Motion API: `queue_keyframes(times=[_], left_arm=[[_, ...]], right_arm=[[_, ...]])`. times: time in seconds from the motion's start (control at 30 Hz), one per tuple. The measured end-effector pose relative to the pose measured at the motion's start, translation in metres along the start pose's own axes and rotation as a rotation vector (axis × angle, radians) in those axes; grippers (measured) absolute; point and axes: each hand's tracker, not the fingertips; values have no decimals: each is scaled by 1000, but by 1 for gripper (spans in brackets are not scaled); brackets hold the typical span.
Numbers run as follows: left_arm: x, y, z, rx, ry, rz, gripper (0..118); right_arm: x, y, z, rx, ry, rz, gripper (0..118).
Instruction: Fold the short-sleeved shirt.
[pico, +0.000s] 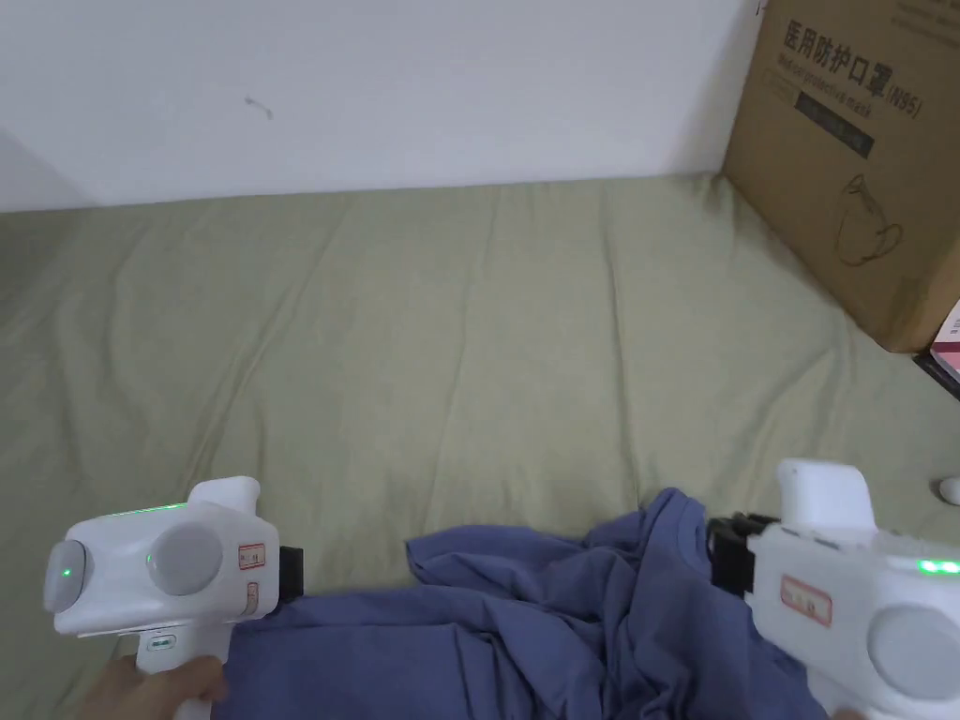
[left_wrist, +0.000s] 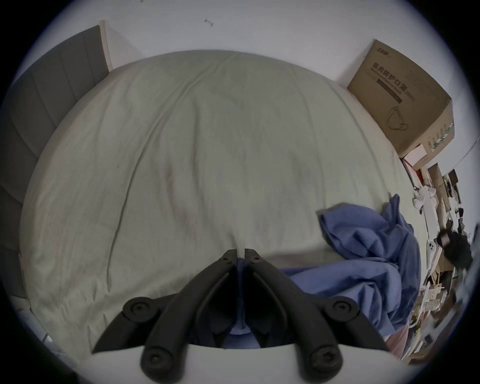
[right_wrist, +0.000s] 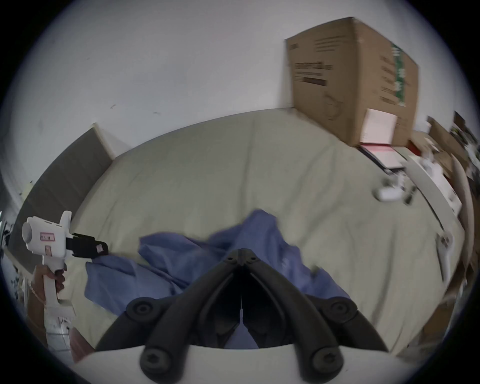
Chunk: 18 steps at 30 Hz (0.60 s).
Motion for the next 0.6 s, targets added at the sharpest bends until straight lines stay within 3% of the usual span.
queue_keyframes(times=[0.07, 0.1, 0.13, 0.17, 0.2, 0.33, 0.4, 0.43, 0.47, 0.5, 0.53, 0.6], left_arm=[[2, 1, 12, 26, -16, -15, 3], [-1, 2, 15, 32, -14, -14, 3], [0, 2, 19, 36, -14, -20, 3], [0, 2, 22, 45, -14, -26, 3], [1, 2, 24, 50, -13, -34, 3], [0, -1, 27, 53, -12, -37, 3], [-3, -2, 24, 43, -13, -28, 3], [-4, -3, 23, 41, -14, -24, 3], [-5, -4, 22, 37, -14, -17, 3], [-6, -4, 22, 35, -12, -11, 3], [-7, -5, 22, 34, -13, -12, 3], [-7, -5, 24, 35, -14, -10, 3]], right_arm=[[-11, 23, -21, -9, 40, -1, 6], [-18, 34, -34, -64, 62, 14, 24], [-26, 41, -53, -114, 96, 50, 63], [-33, 45, -70, -143, 123, 73, 90], [-40, 48, -89, -189, 112, 107, 102], [-60, 43, -160, -390, 19, 211, 100], [-61, 30, -181, -499, 20, 188, 88], [-59, 21, -189, -543, -1, 168, 75], [-58, 16, -188, -505, -32, 178, 75], [-61, 20, -180, -470, 1, 168, 74], [-65, 26, -172, -465, -9, 164, 60], [-59, 29, -178, -419, -28, 214, 7]])
